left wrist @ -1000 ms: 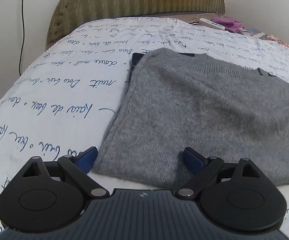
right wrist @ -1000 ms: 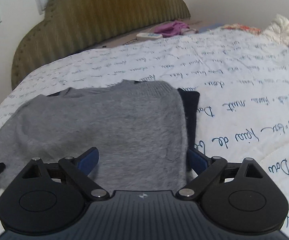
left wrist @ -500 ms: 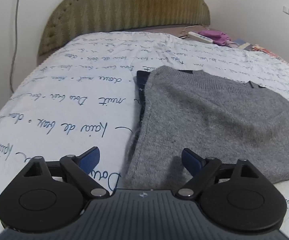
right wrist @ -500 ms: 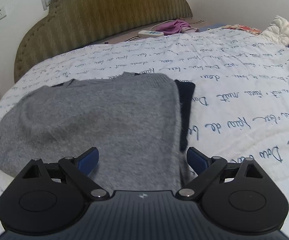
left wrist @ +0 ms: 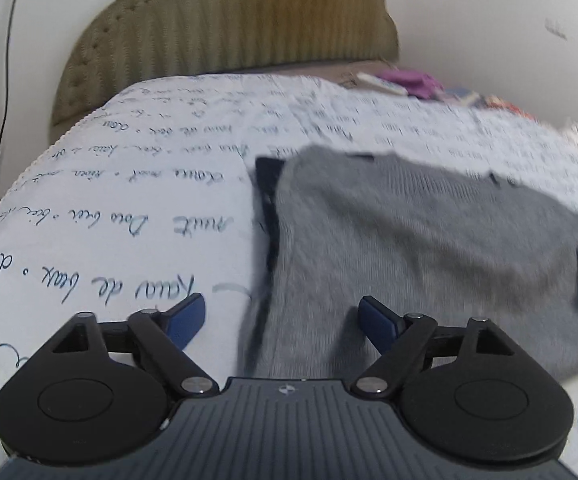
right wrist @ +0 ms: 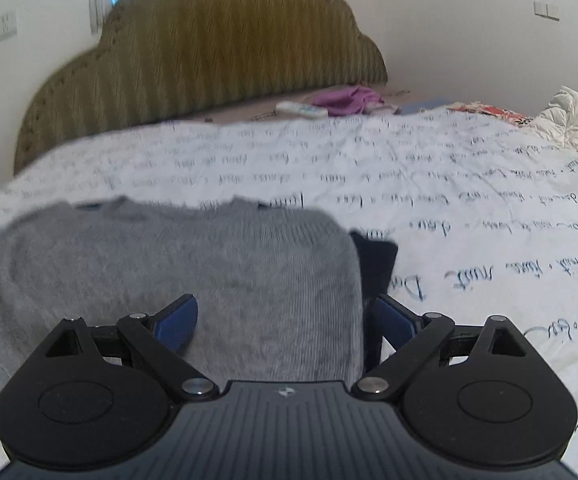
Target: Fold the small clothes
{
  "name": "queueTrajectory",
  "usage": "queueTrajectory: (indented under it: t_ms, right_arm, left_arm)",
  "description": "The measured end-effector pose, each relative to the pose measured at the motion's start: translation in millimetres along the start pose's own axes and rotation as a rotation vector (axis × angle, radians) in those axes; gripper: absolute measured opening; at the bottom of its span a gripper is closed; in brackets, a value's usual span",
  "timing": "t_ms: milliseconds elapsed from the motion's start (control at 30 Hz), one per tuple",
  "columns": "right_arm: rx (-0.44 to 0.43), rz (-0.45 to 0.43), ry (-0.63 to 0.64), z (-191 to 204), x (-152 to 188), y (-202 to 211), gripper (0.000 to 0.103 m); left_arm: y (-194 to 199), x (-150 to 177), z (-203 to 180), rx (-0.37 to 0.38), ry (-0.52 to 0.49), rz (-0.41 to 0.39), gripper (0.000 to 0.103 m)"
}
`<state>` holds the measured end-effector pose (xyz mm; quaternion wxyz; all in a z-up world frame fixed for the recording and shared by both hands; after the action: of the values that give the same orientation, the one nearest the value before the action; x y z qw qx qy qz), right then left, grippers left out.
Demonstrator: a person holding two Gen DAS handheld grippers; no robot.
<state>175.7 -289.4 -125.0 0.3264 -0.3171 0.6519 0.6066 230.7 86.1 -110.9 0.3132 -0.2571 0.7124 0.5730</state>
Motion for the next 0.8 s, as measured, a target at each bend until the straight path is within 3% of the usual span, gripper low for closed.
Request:
queueTrajectory:
  t_ms: [33, 100, 133, 267, 533, 633, 667, 700, 767, 800]
  right_arm:
    - [0.002, -0.005, 0.001, 0, 2, -1, 0.096]
    - [0.046, 0.006, -0.007, -4, 6, -3, 0.096]
    - [0.068, 0.014, -0.002, -9, 6, -3, 0.096]
    - [0.066, 0.005, 0.05, -17, 2, 6, 0.096]
    - [0.086, 0.037, 0.08, -32, 7, 11, 0.096]
    - [0.009, 0.039, 0.027, -32, 10, 23, 0.096]
    - [-0.015, 0.029, -0.007, -33, 11, 32, 0.096]
    - [-0.041, 0.023, -0.052, -36, 13, 40, 0.096]
    - [-0.115, 0.02, -0.177, -46, 21, 55, 0.096]
    - [-0.163, 0.023, -0.248, -52, 28, 61, 0.096]
  left_arm:
    - [0, 5, 1, 0.0, -0.012, 0.008, 0.074]
    - [2, 11, 2, 0.027, -0.001, 0.027, 0.051]
    - [3, 12, 2, 0.051, 0.015, 0.038, 0.046]
    - [9, 14, 0, 0.097, 0.036, 0.064, 0.01]
    - [20, 17, 4, 0.108, 0.085, 0.093, 0.007]
    - [28, 13, 8, 0.138, 0.112, 0.08, 0.019]
    - [30, 12, 12, 0.153, 0.141, 0.081, 0.034]
    - [31, 11, 16, 0.164, 0.171, 0.093, 0.062]
    - [31, 12, 27, 0.171, 0.234, 0.096, 0.086]
    - [32, 12, 31, 0.183, 0.255, 0.093, 0.086]
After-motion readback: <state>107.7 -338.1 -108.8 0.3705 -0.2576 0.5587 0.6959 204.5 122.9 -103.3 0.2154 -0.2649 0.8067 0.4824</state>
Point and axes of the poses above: each gripper's, at about its wrist camera, not at the fingertips, and y roughly against the way its jaws point, z to its left, x to its underside, the point moved 10 cm from there along -y, roughly the way its jaws point, and after that the axes turned 11 degrees about y, right-handed, at the moved point
